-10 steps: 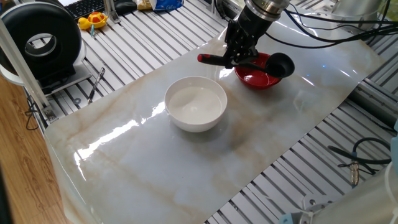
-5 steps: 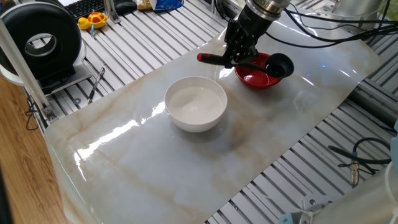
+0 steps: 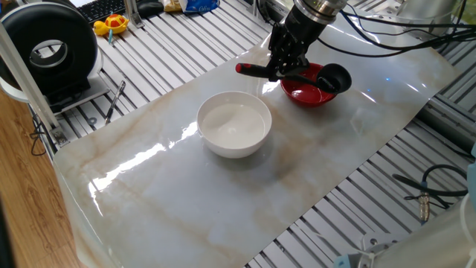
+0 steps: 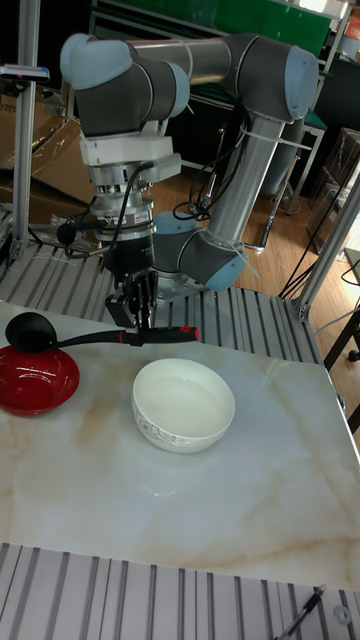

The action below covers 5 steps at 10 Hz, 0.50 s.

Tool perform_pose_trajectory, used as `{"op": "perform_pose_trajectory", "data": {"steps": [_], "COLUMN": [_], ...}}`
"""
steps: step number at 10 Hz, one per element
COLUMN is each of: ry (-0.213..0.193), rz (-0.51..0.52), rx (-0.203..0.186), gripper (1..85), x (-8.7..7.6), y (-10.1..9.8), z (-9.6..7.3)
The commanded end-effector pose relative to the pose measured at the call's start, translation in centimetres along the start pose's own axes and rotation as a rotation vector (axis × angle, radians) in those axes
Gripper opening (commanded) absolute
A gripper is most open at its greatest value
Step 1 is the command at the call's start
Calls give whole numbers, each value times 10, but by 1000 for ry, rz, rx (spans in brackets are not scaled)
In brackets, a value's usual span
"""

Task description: Scoop water with a large spoon from one bowl to another

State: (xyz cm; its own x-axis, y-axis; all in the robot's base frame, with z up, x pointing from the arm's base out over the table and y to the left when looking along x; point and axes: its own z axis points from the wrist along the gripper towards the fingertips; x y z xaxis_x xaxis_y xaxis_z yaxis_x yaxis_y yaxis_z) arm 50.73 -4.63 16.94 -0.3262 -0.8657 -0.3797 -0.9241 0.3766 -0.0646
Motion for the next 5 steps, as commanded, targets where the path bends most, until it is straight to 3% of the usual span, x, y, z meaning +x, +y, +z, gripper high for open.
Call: {"op": "perform_pose_trajectory", "data": {"steps": [1,5], "ry": [-13,-12], "rz": [2,0], "rx": [5,6], "gripper": [13,13], "x": [-3,-3], "y": [-2,-2], "z": [-2,-2]}}
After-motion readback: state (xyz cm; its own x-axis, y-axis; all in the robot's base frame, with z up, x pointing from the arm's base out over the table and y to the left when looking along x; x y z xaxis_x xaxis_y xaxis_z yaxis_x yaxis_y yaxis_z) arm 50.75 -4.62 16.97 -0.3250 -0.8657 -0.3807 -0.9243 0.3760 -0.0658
